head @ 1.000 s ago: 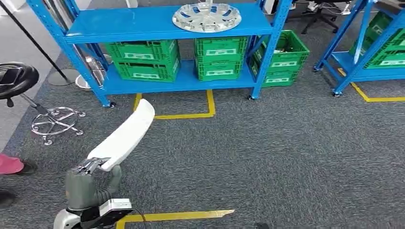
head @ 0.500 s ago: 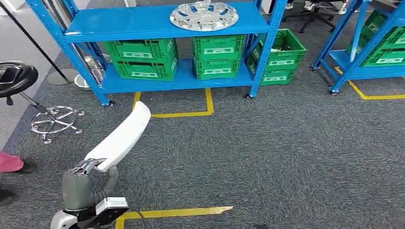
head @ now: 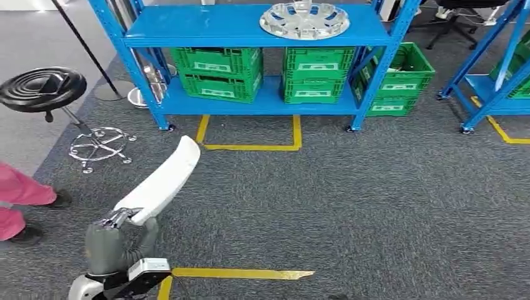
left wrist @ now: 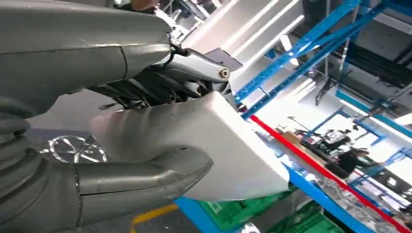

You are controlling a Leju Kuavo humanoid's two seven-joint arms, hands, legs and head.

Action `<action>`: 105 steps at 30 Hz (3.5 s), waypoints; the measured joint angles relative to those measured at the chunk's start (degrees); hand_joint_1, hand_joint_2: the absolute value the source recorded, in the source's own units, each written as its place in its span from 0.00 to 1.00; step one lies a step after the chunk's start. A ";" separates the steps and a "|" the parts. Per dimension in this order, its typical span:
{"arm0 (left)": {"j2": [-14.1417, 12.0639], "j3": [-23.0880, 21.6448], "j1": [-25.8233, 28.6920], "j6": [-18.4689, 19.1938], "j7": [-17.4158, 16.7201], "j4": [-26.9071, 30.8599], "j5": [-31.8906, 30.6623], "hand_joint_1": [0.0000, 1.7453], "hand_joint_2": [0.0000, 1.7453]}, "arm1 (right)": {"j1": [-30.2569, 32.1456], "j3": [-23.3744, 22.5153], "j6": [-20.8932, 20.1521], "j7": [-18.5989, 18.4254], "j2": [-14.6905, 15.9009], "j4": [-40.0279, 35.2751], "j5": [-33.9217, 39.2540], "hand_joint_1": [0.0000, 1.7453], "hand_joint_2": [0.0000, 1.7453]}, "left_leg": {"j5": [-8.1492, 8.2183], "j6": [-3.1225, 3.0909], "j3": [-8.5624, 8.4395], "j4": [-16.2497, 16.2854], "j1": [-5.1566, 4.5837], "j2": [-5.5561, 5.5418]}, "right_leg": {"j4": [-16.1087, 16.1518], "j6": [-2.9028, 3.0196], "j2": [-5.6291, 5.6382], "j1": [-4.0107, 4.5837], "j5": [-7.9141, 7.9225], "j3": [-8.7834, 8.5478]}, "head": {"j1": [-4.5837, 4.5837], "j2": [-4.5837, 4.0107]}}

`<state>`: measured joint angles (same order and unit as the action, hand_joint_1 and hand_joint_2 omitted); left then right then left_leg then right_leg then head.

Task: Take the parts from the cabinet and place them on the table.

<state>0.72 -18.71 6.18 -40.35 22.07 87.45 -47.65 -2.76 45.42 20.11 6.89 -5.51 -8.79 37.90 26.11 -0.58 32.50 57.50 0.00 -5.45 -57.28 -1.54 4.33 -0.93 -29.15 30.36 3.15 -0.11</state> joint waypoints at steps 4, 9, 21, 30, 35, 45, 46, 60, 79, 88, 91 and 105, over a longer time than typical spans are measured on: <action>-0.20 -0.15 -0.08 -0.02 -0.06 -0.09 0.00 1.00 1.00 | -0.03 0.02 0.26 0.07 -0.04 0.02 -0.02 0.00 0.00 | 1.82 1.39 1.41 2.46 -0.14 3.13 | 0.32 1.14 -3.03 -0.28 0.45 -0.10 | -0.46 0.00; -0.31 -0.41 -0.39 0.00 -0.11 -0.53 0.02 1.00 1.00 | 0.07 0.07 0.24 0.13 -0.04 0.04 -0.04 0.00 0.00 | 7.47 2.39 7.48 17.17 0.52 4.87 | 0.25 1.50 -7.27 -0.08 0.31 0.06 | -0.61 0.00; 1.23 -1.09 -1.64 -0.04 3.16 -0.68 2.78 1.00 1.00 | -0.15 0.48 2.12 1.57 -0.04 0.04 0.46 0.00 0.00 | -0.20 -1.34 -0.25 -0.76 -0.06 6.19 | -7.93 -0.74 -5.67 0.26 -5.48 3.54 | 0.00 0.00; 9.25 3.54 -0.67 -0.04 17.70 4.09 11.95 1.00 1.00 | 0.81 0.48 4.17 3.41 -0.04 0.22 1.73 0.00 0.00 | -0.15 -0.34 1.25 1.01 -0.18 -1.08 | -1.06 -0.75 1.76 -0.71 -0.47 0.74 | -0.11 0.00; 10.49 4.77 -0.09 -0.09 17.77 5.99 12.32 1.00 1.00 | 0.85 0.48 4.53 3.67 -0.33 0.28 1.77 0.00 0.00 | 1.55 1.17 3.14 3.91 -0.18 2.08 | -0.80 0.80 -2.11 -0.58 -0.22 0.49 | -0.72 0.00; 11.45 4.96 0.06 -0.07 17.79 7.86 12.91 1.00 1.00 | 1.09 0.48 5.05 4.18 -0.37 0.31 2.08 0.00 0.00 | 5.83 1.62 7.07 12.49 0.03 4.46 | -0.82 1.25 -4.14 -0.23 -0.46 0.42 | -0.76 0.00; 11.46 4.96 0.08 -0.07 17.79 7.87 12.92 1.00 1.00 | 1.10 0.48 5.11 4.22 -0.37 0.31 2.08 0.00 0.00 | 6.07 1.64 7.33 13.05 0.03 4.52 | -0.82 1.25 -4.27 -0.21 -0.47 0.41 | -0.80 0.00; 12.61 6.65 3.27 -0.02 17.97 11.89 11.63 1.00 1.00 | 1.76 0.96 5.11 1.97 -1.66 0.81 3.32 0.00 0.00 | 0.03 -1.11 0.36 0.33 -0.07 0.48 | -1.86 -2.26 0.00 -1.10 0.36 1.89 | -0.26 0.00; 12.44 8.24 4.98 -0.02 17.97 12.15 10.38 1.00 1.00 | 0.88 2.58 2.32 1.33 -1.79 0.85 2.95 0.00 0.00 | 0.78 -0.39 1.82 1.87 -0.96 8.43 | -0.45 -0.77 -12.18 0.16 -1.68 -1.04 | -0.74 0.00; 12.66 8.35 3.87 0.00 17.97 11.17 12.09 1.00 1.00 | 0.96 2.60 4.22 1.01 -1.81 0.87 3.98 0.00 0.00 | 0.34 -1.99 0.77 0.70 -0.49 1.67 | -14.17 -1.32 -4.22 -0.13 -4.92 7.51 | -0.08 0.00; 12.66 8.31 3.50 0.00 17.97 10.80 12.32 1.00 1.00 | 0.94 2.60 4.68 1.33 -1.75 0.96 3.98 0.00 0.00 | 0.81 -1.25 0.77 1.24 -0.57 -0.44 | -2.06 -1.07 1.09 -0.48 0.14 2.49 | -0.13 0.00; 12.52 8.24 3.95 -0.02 17.97 8.57 12.85 1.00 1.00 | 0.78 2.82 7.93 2.03 -1.64 1.11 3.76 0.00 0.00 | -0.23 0.56 3.66 5.91 0.04 6.77 | -0.48 0.97 -9.22 0.02 -1.55 -1.23 | -0.94 0.00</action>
<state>13.25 -10.47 10.13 -40.37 40.04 96.02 -34.80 -1.98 48.24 28.04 8.92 -7.15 -7.67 41.66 25.88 -0.02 36.15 63.41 0.03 1.32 -57.76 -0.57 -4.89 -0.91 -30.70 29.12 2.21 -0.11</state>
